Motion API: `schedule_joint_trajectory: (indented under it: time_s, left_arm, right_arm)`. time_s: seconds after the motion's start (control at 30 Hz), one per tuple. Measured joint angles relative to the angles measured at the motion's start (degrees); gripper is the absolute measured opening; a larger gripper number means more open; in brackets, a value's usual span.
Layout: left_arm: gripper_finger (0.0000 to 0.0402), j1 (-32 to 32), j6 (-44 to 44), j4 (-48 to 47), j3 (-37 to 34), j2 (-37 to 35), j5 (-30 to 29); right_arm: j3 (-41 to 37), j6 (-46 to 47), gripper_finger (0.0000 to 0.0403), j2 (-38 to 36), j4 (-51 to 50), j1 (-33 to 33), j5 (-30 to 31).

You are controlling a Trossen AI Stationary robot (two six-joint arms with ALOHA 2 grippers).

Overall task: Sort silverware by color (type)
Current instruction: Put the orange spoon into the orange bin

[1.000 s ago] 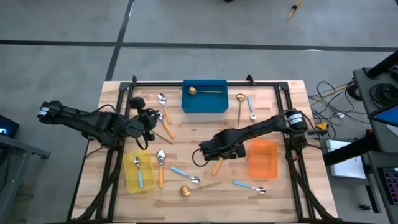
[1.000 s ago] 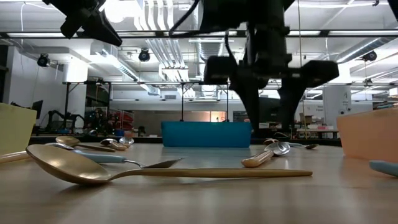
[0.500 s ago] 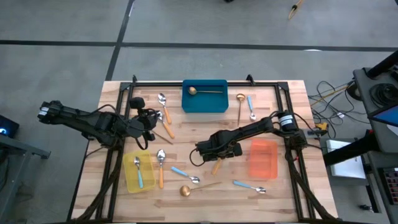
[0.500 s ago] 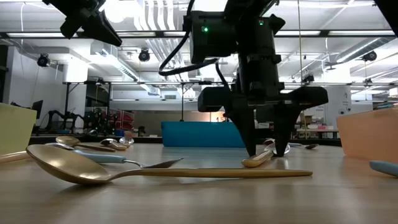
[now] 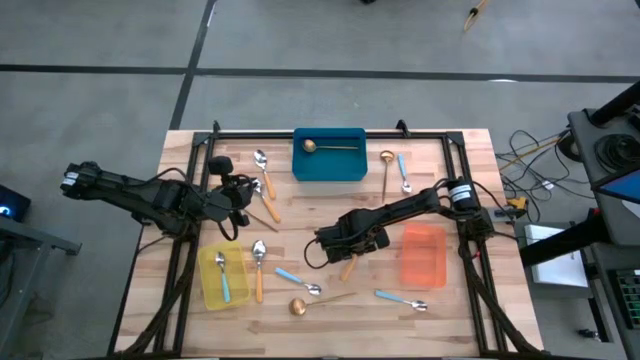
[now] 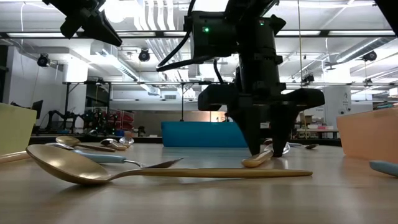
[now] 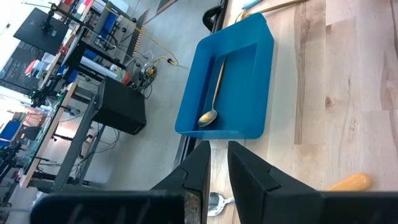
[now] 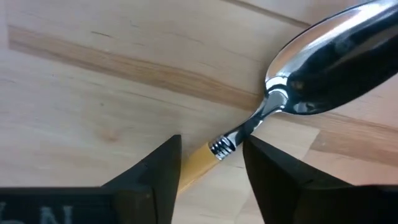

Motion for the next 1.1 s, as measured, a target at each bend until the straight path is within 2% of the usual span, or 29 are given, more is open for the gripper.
schedule_joint_trajectory:
  time_s: [0.57, 0.93, 1.1]
  left_arm:
    - [0.0038, 0.0, 0.0, 0.0, 0.0, 0.0, 0.0]
    - [0.0038, 0.0, 0.0, -0.1, 0.0, 0.0, 0.0]
    - [0.0038, 0.0, 0.0, -0.1, 0.0, 0.0, 0.0]
  right_arm:
    - [-0.2, 1.5, 0.0047, 0.0, 1.3, 0.0, 0.6]
    - [-0.2, 0.0, 0.0036, -0.6, 4.6, 0.0, 0.8]
    - [-0.2, 0.0, 0.0035, -3.6, 4.2, 0.0, 2.4]
